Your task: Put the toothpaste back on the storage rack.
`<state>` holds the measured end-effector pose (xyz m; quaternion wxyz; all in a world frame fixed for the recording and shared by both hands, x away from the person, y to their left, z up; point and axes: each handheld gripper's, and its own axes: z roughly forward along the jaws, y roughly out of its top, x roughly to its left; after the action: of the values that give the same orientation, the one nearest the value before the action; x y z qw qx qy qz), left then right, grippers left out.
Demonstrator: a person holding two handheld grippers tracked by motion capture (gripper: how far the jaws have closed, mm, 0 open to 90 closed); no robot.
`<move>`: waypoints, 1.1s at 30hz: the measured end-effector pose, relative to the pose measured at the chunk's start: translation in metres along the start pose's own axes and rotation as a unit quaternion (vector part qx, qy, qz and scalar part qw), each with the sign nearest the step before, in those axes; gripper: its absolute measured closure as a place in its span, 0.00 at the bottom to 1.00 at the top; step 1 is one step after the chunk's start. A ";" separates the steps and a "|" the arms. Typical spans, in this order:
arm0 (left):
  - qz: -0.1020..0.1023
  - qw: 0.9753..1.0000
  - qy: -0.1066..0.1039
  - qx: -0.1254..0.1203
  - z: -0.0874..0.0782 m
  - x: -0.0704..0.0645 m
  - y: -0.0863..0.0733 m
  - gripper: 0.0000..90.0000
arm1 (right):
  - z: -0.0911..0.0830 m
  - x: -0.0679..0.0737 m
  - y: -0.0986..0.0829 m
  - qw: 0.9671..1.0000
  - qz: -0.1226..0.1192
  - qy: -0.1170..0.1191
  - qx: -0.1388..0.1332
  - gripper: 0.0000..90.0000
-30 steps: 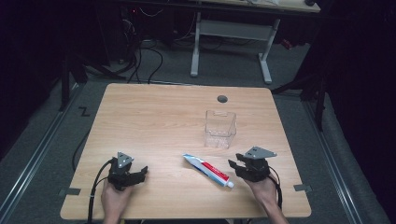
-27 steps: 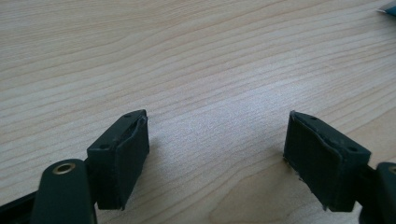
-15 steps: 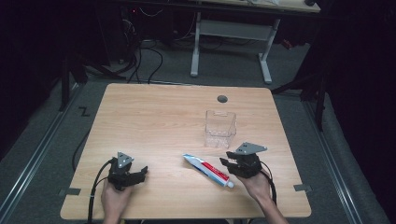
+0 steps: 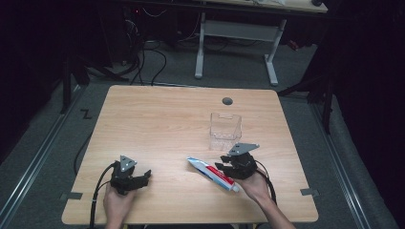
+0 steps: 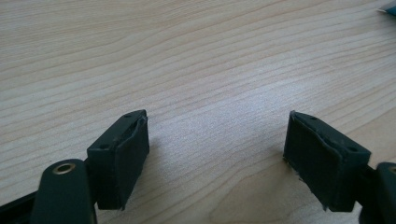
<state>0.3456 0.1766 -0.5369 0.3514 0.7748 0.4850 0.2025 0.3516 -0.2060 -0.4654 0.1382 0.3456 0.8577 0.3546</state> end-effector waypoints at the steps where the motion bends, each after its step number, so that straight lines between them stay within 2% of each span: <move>1: 0.000 1.000 0.000 0.000 0.000 0.000 0.000 0.25 | 0.001 0.001 0.001 1.000 -0.003 0.001 0.002 0.69; 5: 0.000 1.000 0.000 0.000 0.000 0.000 0.000 0.25 | 0.008 0.006 0.007 1.000 -0.014 0.007 0.012 0.69; 16: 0.000 1.000 0.000 0.000 0.000 0.000 0.000 0.25 | 0.022 0.011 0.013 0.999 -0.022 0.022 0.041 0.68; 25: 0.000 1.000 0.000 0.000 0.000 0.000 0.000 0.25 | 0.039 0.015 0.020 0.996 -0.036 0.026 0.082 0.65; 33: 0.000 1.000 0.000 0.000 0.000 0.000 0.000 0.25 | 0.050 0.016 0.021 0.994 -0.041 0.025 0.102 0.64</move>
<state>0.3456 0.1766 -0.5369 0.3514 0.7748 0.4850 0.2025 0.3745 -0.1583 -0.4857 0.0951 0.3138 0.9058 0.2683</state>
